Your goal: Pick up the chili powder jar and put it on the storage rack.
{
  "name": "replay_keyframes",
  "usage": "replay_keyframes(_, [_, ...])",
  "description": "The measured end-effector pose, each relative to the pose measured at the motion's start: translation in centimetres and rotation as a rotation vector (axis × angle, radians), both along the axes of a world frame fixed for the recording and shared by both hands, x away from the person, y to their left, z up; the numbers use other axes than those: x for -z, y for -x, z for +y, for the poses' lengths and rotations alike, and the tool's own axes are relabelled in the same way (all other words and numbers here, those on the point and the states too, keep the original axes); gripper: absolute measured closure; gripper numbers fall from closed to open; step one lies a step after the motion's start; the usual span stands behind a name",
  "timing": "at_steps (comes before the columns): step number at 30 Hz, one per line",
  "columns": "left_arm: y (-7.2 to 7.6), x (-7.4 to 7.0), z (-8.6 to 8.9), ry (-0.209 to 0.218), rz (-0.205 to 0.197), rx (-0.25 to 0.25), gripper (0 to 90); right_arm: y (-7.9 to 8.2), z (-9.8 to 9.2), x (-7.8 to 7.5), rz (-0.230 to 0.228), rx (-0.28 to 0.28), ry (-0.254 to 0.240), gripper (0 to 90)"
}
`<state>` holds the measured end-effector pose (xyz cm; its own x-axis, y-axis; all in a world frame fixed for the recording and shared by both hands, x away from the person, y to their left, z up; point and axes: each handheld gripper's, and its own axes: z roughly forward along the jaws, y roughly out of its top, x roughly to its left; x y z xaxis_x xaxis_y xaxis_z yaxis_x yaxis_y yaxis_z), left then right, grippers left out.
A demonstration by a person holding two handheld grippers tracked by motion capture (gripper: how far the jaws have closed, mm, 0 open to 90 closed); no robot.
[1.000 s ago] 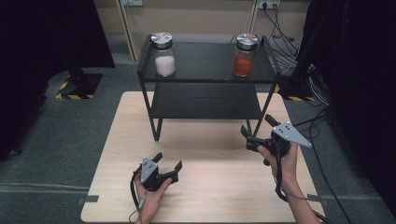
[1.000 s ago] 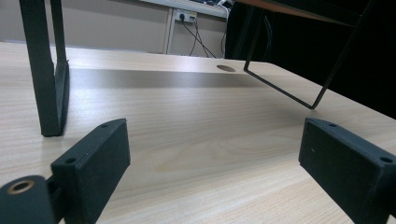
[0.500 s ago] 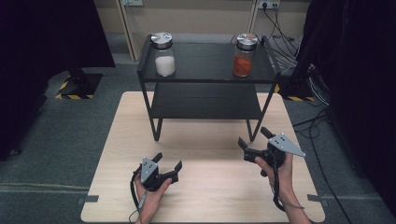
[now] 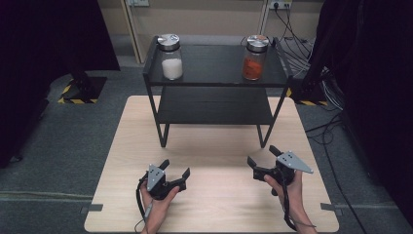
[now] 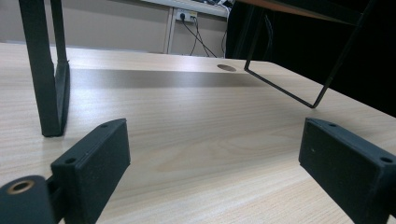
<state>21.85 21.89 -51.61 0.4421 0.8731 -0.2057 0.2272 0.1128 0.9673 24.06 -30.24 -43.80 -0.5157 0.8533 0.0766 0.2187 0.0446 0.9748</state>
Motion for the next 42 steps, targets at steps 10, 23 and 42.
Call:
replay_keyframes(10, [0.0,0.0,0.0,-0.002,0.001,-0.001,8.1,0.3,-0.3,2.2,0.061,0.007,-0.002,3.2])
replay_keyframes(23, [0.0,0.0,0.0,0.0,0.002,-0.001,8.2,1.2,-0.7,4.4,0.094,0.026,-0.004,4.1])
replay_keyframes(42, [-0.1,0.0,0.1,0.002,0.003,0.004,8.1,1.9,-1.0,5.4,0.062,0.036,-0.023,4.3])
